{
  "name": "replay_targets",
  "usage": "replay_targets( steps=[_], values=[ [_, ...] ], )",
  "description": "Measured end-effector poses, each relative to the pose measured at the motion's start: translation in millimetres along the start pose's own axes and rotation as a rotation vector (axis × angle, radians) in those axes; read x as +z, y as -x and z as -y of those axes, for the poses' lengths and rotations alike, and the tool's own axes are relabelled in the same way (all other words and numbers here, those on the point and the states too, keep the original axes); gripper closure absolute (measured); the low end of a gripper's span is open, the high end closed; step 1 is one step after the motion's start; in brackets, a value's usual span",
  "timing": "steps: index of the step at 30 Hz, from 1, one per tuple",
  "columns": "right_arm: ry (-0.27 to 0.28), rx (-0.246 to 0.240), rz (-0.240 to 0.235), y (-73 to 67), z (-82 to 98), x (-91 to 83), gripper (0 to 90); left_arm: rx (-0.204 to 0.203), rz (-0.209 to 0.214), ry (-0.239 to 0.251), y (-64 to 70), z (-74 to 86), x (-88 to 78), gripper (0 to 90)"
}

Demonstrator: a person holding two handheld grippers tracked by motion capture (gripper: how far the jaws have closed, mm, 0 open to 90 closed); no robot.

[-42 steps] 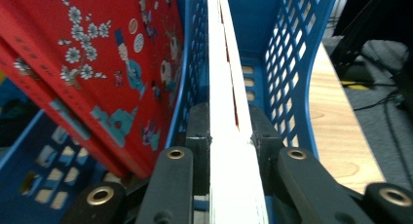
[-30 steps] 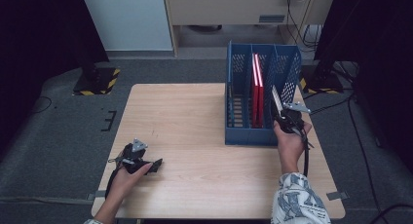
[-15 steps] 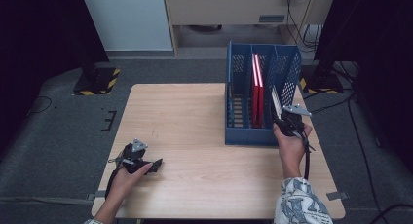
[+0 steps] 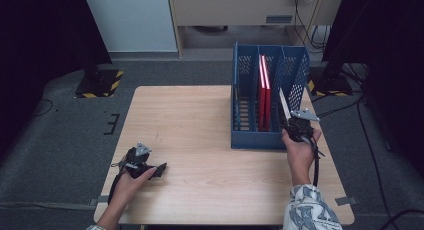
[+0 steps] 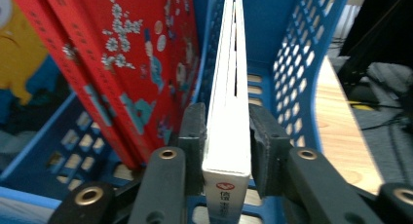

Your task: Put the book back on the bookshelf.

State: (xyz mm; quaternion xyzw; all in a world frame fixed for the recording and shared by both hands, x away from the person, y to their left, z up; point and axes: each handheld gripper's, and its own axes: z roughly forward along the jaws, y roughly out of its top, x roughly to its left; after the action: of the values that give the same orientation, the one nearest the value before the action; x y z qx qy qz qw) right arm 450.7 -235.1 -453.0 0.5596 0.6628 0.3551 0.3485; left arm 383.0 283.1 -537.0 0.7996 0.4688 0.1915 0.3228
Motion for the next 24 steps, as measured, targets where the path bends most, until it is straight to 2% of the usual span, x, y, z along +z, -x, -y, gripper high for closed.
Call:
replay_targets(
  steps=[6, 12, 16, 24],
  values=[
    [-0.009, -0.018, 0.028, 3.4, -2.5, 1.9, 74.5, 0.0, 0.0, 0.0, 0.0, 0.0, 0.0, 0.0],
    [-0.004, -0.01, 0.02, 2.6, -2.0, 2.4, 72.7, 0.0, 0.0, 0.0, -0.1, 0.0, 0.0, 0.0],
    [0.009, 0.025, -0.004, 4.3, -1.5, 0.6, 60.4, 0.0, 0.0, 0.0, 0.0, 0.0, 0.0, 0.0],
    [0.032, 0.05, -0.037, 8.3, -1.1, -3.6, 49.3, 0.0, 0.0, 0.0, 0.0, 0.0, 0.0, 0.0]
  ],
)
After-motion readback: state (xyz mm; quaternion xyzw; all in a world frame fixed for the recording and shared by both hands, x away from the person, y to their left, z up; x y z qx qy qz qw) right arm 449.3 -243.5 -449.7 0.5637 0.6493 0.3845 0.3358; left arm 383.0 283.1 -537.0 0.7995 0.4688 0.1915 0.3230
